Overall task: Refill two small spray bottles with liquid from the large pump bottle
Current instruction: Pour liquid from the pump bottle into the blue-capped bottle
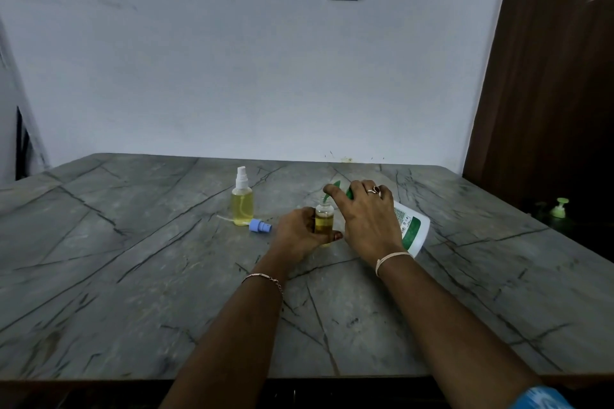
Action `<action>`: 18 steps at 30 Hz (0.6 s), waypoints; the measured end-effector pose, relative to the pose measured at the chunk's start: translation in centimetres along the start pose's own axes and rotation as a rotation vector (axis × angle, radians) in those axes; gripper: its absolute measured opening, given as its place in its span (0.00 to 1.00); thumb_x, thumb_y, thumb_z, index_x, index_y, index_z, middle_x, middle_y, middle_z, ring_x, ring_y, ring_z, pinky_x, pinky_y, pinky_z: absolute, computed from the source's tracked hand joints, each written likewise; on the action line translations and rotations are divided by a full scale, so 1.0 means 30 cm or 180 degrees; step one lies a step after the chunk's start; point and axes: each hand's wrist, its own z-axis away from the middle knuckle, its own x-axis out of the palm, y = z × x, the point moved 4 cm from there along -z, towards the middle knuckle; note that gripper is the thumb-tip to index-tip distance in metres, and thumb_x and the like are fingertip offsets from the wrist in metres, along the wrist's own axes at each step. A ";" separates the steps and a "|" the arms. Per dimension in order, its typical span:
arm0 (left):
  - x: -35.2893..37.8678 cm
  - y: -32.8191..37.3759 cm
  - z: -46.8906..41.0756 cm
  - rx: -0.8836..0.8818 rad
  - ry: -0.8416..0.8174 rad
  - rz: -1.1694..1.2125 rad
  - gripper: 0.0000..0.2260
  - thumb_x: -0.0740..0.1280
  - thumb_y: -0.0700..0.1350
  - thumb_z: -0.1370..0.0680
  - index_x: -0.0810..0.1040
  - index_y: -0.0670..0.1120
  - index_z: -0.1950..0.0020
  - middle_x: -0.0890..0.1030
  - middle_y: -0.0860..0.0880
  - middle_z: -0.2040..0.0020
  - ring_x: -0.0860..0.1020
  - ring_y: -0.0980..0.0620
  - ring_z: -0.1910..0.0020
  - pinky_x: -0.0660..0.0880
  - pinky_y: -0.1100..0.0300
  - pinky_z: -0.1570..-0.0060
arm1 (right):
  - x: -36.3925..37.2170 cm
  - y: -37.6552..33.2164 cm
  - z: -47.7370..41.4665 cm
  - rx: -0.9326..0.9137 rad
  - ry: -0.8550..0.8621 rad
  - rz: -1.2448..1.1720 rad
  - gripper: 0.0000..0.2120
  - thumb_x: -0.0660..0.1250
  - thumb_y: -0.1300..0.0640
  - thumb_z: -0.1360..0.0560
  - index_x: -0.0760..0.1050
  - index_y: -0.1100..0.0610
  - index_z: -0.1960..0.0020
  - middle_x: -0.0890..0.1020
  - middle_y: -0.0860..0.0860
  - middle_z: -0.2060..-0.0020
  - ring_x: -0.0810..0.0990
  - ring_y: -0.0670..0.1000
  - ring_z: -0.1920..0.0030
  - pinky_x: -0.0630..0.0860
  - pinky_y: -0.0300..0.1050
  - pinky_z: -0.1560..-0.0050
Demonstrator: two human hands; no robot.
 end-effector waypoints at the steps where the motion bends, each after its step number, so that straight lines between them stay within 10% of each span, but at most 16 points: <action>1: 0.000 0.000 0.001 0.0000 -0.0030 0.0051 0.29 0.79 0.56 0.39 0.78 0.46 0.42 0.84 0.48 0.49 0.82 0.51 0.50 0.77 0.49 0.43 | -0.002 -0.001 0.002 -0.0017 -0.0018 0.0005 0.37 0.74 0.58 0.35 0.62 0.46 0.31 0.77 0.57 0.50 0.75 0.59 0.47 0.70 0.59 0.45; 18: -0.018 0.004 0.010 0.0063 -0.0208 0.0302 0.23 0.77 0.48 0.33 0.78 0.44 0.41 0.83 0.46 0.46 0.81 0.50 0.47 0.76 0.48 0.40 | -0.005 0.005 0.011 -0.0026 -0.0069 0.0051 0.37 0.71 0.61 0.34 0.60 0.46 0.30 0.76 0.57 0.49 0.75 0.60 0.47 0.70 0.59 0.44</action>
